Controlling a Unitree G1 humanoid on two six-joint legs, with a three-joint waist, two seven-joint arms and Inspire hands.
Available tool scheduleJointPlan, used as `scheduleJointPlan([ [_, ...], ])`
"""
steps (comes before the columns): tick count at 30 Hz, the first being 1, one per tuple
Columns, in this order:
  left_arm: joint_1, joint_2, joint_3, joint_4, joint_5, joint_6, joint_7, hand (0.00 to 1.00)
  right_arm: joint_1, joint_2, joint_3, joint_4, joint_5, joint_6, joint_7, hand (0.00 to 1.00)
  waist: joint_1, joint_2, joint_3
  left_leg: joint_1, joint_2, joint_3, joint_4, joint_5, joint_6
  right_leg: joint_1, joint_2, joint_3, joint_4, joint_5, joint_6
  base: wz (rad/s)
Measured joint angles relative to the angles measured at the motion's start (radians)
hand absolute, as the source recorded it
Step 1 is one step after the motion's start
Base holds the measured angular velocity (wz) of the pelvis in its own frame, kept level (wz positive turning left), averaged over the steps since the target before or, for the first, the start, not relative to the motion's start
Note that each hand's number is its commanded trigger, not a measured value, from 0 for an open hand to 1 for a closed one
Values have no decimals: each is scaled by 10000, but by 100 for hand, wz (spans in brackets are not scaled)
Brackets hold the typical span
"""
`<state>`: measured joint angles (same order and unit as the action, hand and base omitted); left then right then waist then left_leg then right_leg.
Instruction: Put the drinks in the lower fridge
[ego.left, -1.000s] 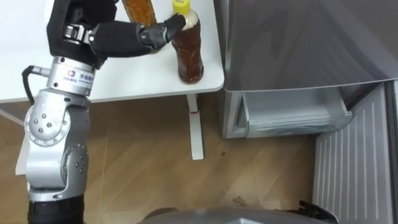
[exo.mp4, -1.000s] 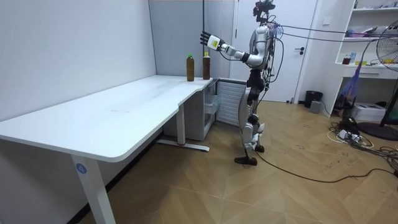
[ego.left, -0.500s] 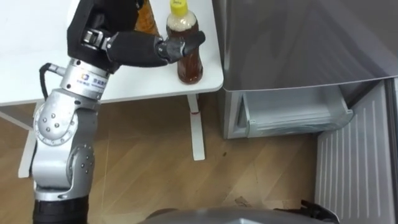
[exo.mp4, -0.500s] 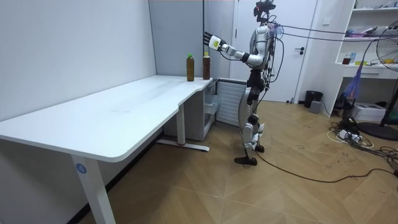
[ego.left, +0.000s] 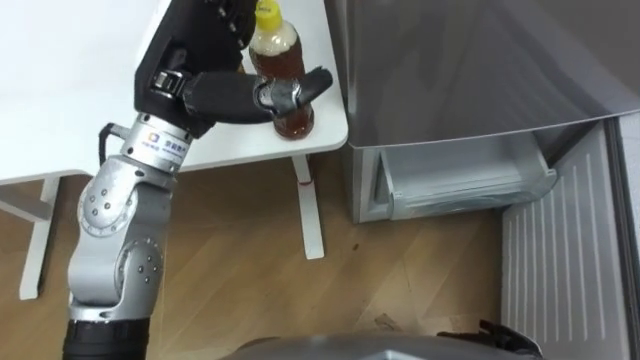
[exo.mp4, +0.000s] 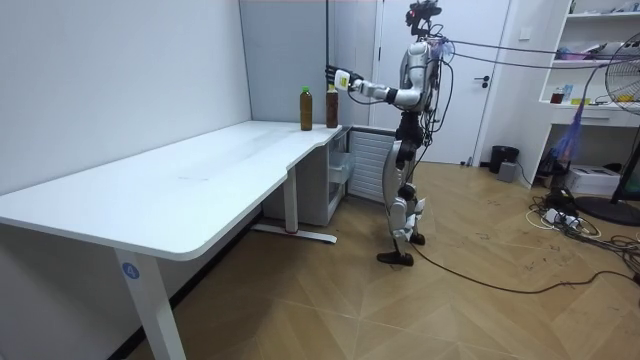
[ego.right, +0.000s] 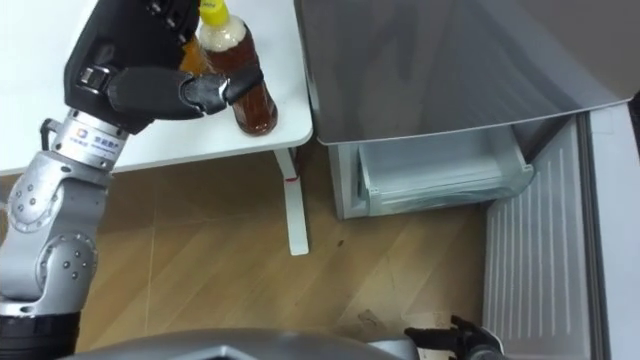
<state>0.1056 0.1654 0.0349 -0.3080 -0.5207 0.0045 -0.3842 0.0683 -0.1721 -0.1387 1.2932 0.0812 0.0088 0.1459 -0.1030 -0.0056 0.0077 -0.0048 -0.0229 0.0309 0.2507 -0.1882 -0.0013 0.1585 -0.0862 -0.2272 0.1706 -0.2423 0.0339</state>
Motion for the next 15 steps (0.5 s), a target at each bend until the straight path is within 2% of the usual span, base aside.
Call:
scheduleJointPlan([
  [7,-3,-76,5,374,-376,-43,55,0,27,4,11,-7,3,73,-8,0,-4,-1,-33,80,8,19,9,0,0,82,1,9,10,2,2,0],
  [10,-4,-221,10,571,-391,-113,97,0,31,0,6,-2,1,72,-16,0,-10,21,-44,171,13,22,-17,-1,0,175,4,6,9,1,3,0],
  [15,-5,-230,18,596,-393,-115,96,0,39,-13,-1,-2,1,73,-20,0,-13,57,-34,170,22,22,-31,-1,0,175,11,2,22,2,2,0],
])
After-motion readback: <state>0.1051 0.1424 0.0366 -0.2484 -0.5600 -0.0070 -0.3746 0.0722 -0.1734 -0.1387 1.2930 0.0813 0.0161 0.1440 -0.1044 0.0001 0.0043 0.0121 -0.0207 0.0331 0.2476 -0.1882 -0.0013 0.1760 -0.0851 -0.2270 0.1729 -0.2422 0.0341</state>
